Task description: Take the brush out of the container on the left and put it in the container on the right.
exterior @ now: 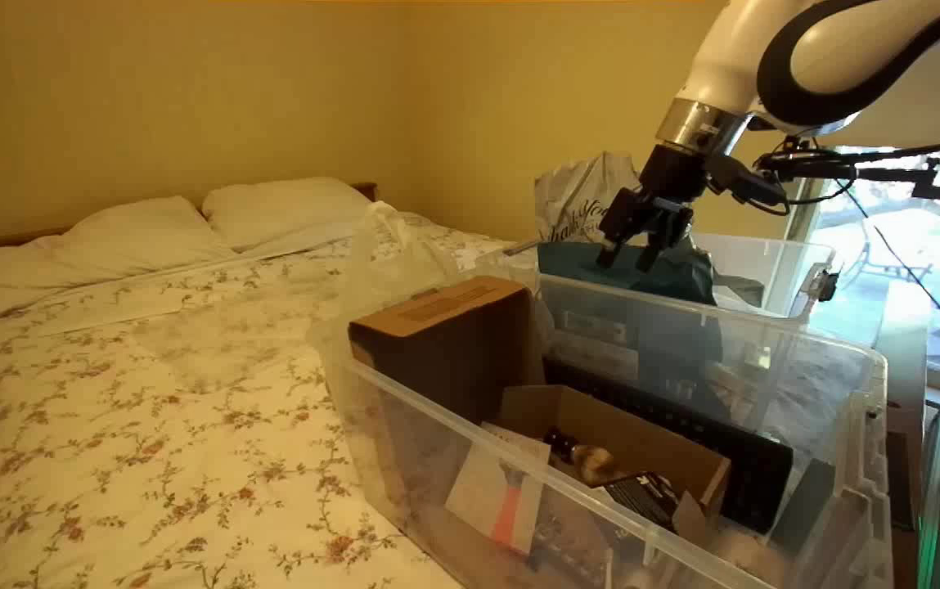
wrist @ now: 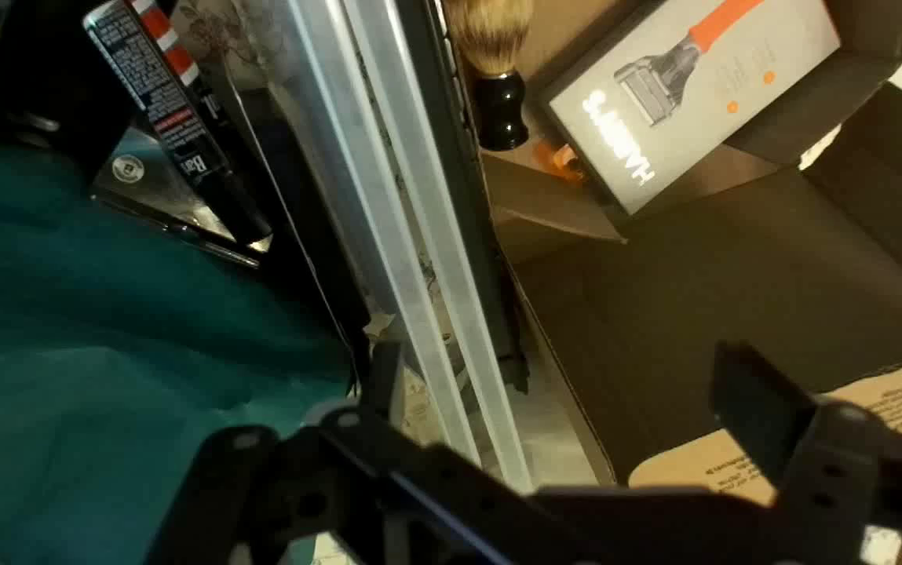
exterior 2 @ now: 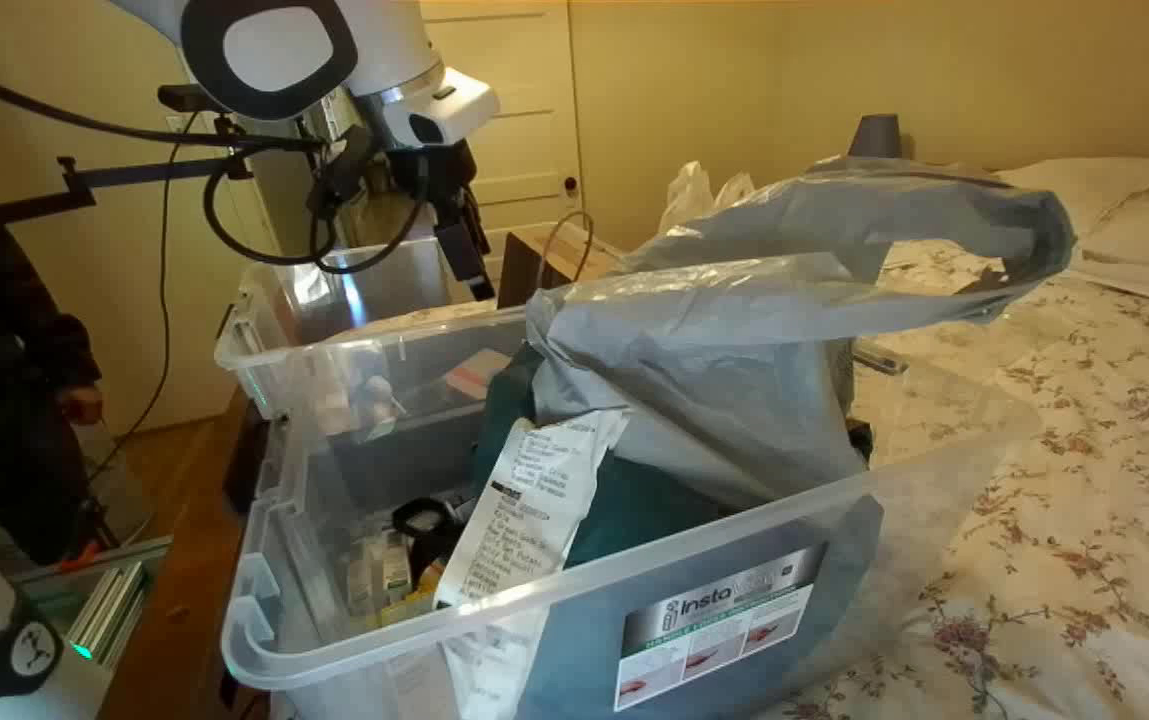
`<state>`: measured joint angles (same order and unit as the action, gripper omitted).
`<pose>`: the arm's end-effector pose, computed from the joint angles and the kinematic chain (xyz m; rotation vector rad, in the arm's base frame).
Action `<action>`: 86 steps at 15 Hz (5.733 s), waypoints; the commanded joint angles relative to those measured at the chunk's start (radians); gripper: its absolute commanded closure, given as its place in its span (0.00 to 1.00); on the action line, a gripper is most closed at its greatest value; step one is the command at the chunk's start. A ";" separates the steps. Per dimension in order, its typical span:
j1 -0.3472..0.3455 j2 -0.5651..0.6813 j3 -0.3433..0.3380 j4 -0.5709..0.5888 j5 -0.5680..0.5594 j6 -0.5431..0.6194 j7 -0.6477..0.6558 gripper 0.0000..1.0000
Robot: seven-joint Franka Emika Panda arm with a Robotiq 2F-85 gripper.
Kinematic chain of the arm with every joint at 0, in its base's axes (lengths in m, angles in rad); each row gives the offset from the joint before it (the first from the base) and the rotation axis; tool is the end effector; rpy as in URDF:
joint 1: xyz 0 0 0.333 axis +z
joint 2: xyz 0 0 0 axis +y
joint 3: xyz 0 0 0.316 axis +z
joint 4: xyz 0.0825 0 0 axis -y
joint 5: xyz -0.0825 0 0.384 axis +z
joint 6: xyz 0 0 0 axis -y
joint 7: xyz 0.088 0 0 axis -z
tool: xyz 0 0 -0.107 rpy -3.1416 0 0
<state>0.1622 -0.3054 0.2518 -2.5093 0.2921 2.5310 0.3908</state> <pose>0.4221 0.1837 0.4209 -2.8627 0.2706 -0.3592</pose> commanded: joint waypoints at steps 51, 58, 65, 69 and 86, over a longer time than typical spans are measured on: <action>0.357 0.795 -0.011 0.481 -0.909 -0.203 0.556 0.00; 0.430 0.877 -0.092 0.542 -0.939 -0.233 0.525 0.00; 0.451 0.870 -0.137 0.529 -0.914 -0.249 0.558 0.03; 0.442 0.872 -0.135 0.528 -0.921 -0.205 0.539 0.00; 0.477 0.811 -0.126 0.510 -0.830 -0.206 0.599 0.84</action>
<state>0.5964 0.6004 0.1028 -1.9476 -0.5346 2.2977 0.9815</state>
